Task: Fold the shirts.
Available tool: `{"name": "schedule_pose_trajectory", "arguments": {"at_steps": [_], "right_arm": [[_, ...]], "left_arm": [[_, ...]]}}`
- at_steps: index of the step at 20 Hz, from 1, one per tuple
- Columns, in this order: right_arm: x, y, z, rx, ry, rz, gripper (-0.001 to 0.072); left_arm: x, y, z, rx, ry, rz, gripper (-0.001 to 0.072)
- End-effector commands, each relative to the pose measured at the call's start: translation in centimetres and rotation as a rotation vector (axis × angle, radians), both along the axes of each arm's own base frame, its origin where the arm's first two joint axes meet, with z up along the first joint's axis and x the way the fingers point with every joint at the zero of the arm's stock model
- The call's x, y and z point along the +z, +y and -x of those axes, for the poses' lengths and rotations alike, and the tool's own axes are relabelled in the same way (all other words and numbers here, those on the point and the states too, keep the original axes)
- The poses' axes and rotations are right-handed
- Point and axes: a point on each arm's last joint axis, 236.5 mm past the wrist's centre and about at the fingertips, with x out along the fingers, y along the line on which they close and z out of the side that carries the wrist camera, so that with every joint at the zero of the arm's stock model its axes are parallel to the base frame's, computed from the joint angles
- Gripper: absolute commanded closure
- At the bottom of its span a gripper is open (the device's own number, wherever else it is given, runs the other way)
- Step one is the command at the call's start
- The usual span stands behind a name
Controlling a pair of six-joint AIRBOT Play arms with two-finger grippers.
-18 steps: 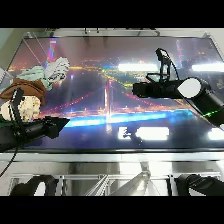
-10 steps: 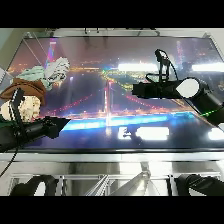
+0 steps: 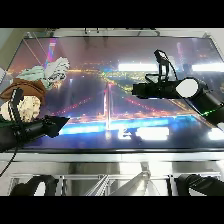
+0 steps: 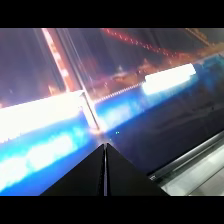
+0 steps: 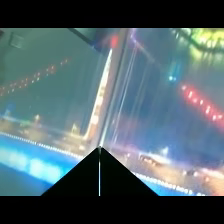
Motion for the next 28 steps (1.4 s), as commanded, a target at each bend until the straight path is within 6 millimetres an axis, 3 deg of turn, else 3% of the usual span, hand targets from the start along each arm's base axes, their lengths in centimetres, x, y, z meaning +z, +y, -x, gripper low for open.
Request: {"name": "schedule_pose_trajectory", "arguments": {"at_steps": [1, 3, 6, 7, 10, 11, 12, 13, 14, 15, 18, 20, 24, 28], "right_arm": [[0.0, 0.0, 0.0, -0.001, 0.002, 0.0, 0.0697], [0.6, 0.2, -0.7, -0.045, -0.003, -0.047, 0.0698], [1.1, 1.6, 0.3, -0.044, 0.061, -0.134, 0.0698], [1.2, 2.0, 0.6, -0.038, 0.081, -0.153, 0.0698], [1.0, 1.4, 0.7, -0.042, 0.097, -0.151, 0.0696], [0.8, 0.8, 0.7, -0.048, 0.116, -0.147, 0.0696], [0.4, 0.0, 0.9, -0.05, 0.141, -0.141, 0.0684], [0.0, -0.9, 1.1, -0.052, 0.167, -0.126, 0.0533], [-0.4, -1.8, 1.2, -0.048, 0.181, -0.11, 0.0325], [-0.9, -2.9, 1.2, -0.054, 0.193, -0.084, 0.0267], [-2.3, -6.7, 0.6, -0.088, 0.194, 0.019, 0.0265], [-2.7, -8.8, 0.0, -0.125, 0.188, 0.051, 0.0181], [-3.8, -11.7, -1.2, -0.198, 0.212, 0.049, 0.0181], [-5.5, -12.4, -1.7, -0.218, 0.245, 0.054, 0.0183]], "left_arm": [[0.4, 0.7, -1.0, 0.044, -0.033, -0.004, 0.0695], [0.5, 0.5, -1.0, 0.042, -0.032, 0.006, 0.0695], [1.6, 0.8, -2.0, 0.1, -0.046, 0.052, 0.0697], [2.6, 1.4, -2.9, 0.136, -0.081, 0.05, 0.0697], [8.6, 4.7, -6.5, 0.236, -0.28, -0.067, 0.0677], [9.6, 5.7, -7.5, 0.239, -0.301, -0.138, 0.0449], [9.8, 7.1, -8.7, 0.255, -0.288, -0.213, 0.0311], [9.4, 8.8, -10.1, 0.28, -0.253, -0.289, 0.0146], [8.7, 10.4, -11.5, 0.312, -0.207, -0.339, -0.0007], [7.7, 12.0, -12.9, 0.342, -0.152, -0.381, -0.0009], [4.8, 15.5, -17.4, 0.384, -0.05, -0.408, -0.0009], [2.8, 16.7, -20.9, 0.388, -0.006, -0.41, -0.0009], [-3.2, 15.9, -28.0, 0.289, 0.074, -0.457, -0.0009], [-7.1, 15.2, -32.5, 0.246, 0.103, -0.479, -0.0009]]}}
